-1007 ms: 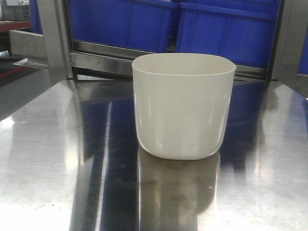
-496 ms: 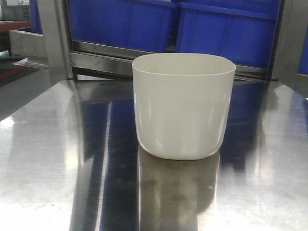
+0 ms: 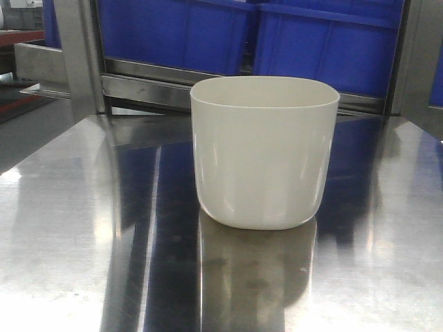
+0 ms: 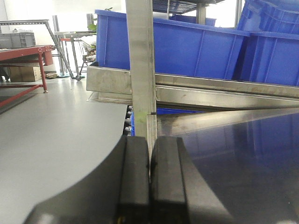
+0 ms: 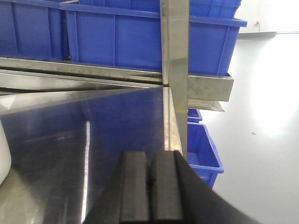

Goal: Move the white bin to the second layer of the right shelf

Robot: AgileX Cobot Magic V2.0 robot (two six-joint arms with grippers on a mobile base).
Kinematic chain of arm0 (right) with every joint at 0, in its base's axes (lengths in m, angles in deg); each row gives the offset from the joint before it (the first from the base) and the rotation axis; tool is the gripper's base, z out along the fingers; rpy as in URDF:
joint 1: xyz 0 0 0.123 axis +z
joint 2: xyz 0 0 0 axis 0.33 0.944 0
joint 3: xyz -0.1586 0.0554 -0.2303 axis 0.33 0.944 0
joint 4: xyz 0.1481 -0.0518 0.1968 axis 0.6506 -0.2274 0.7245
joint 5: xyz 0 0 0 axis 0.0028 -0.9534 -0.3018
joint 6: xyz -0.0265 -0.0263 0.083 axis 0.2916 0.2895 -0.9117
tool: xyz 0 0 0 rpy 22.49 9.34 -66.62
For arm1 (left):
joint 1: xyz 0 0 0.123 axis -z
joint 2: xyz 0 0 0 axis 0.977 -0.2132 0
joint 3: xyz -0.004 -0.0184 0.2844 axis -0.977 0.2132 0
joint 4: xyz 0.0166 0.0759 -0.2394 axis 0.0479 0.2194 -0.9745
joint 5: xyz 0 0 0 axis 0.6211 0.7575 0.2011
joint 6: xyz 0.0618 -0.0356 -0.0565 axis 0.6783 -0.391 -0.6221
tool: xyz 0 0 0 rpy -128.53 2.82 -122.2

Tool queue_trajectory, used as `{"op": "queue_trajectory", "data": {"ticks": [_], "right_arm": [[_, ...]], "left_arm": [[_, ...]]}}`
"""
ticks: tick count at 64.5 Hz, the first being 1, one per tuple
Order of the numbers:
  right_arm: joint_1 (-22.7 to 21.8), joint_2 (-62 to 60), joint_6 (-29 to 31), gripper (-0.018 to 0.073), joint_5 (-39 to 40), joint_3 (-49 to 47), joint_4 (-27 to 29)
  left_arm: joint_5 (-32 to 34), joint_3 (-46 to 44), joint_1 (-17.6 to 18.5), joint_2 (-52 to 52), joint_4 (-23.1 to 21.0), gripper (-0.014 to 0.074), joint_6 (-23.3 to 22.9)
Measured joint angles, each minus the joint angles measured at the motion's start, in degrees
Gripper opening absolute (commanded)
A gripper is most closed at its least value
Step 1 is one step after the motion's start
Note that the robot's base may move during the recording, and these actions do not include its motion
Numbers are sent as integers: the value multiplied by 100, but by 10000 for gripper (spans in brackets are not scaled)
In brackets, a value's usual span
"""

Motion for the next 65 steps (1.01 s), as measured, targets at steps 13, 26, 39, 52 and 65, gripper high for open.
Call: {"op": "queue_trajectory", "data": {"ticks": [13,26,39,52,65], "right_arm": [[0,0,0,48,0,0,0],[0,0,0,48,112,0,0],[0,0,0,48,161,0,0],[0,0,0,48,264,0,0],[0,0,0,48,342,0,0]], "left_arm": [[0,0,0,0,0,85,0],[0,0,0,0,0,85,0],[0,0,0,0,0,85,0],[0,0,0,0,0,85,0],[0,0,0,0,0,85,0]]}}
